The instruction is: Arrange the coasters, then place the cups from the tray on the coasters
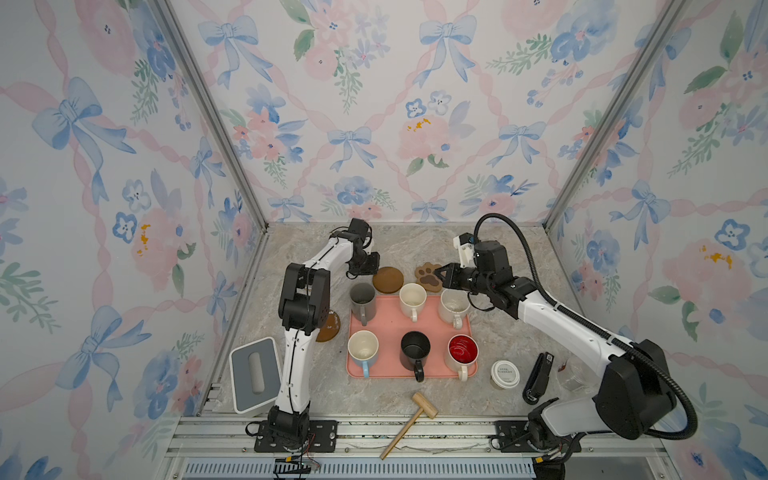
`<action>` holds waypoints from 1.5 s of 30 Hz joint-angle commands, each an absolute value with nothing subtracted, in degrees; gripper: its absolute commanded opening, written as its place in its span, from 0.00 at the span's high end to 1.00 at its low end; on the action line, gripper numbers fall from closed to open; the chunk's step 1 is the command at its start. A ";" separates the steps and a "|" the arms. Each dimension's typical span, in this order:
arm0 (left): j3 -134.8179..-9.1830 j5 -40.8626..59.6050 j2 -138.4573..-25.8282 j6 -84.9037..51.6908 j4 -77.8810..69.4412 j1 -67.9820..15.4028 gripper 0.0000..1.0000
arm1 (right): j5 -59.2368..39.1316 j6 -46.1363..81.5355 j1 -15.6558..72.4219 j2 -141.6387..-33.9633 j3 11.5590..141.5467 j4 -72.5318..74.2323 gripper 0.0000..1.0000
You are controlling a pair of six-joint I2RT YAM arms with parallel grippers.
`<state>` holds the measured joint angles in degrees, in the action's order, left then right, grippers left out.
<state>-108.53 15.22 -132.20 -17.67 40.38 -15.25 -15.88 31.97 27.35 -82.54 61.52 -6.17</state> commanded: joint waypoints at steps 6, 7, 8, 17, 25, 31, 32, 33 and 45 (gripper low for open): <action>-110.99 12.38 -131.59 -18.98 40.61 -15.58 1.00 | -16.35 31.59 26.62 -83.28 60.79 -5.63 1.00; -111.09 12.07 -131.37 -18.98 40.60 -15.56 1.00 | -16.30 31.64 26.61 -83.32 60.77 -5.64 1.00; -111.05 11.51 -131.10 -18.98 40.61 -15.48 1.00 | -16.36 31.58 26.63 -83.45 60.82 -5.65 1.00; -110.53 9.01 -131.53 -19.95 40.61 -12.99 1.00 | -16.00 31.47 26.14 -82.96 60.29 -5.60 1.00; -108.72 8.66 -132.64 -19.91 40.64 -12.28 1.00 | -16.68 31.44 24.63 -82.50 59.40 -5.39 1.00; -107.25 10.30 -133.28 -19.95 40.65 -12.75 1.00 | -17.05 31.91 23.84 -81.74 58.23 -4.66 1.00; -107.00 9.96 -133.25 -19.90 40.69 -13.01 1.00 | -17.18 31.86 23.78 -81.66 58.18 -4.65 1.00; -106.80 9.75 -133.38 -19.82 40.67 -13.19 1.00 | -17.15 31.94 23.71 -81.57 58.06 -4.74 1.00; -106.86 10.40 -134.53 -20.13 40.65 -14.41 1.00 | -17.76 32.51 23.53 -81.30 57.57 -4.05 1.00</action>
<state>-107.35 9.45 -132.53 -19.77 40.36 -13.87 -16.75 32.03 23.99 -82.76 58.54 -5.28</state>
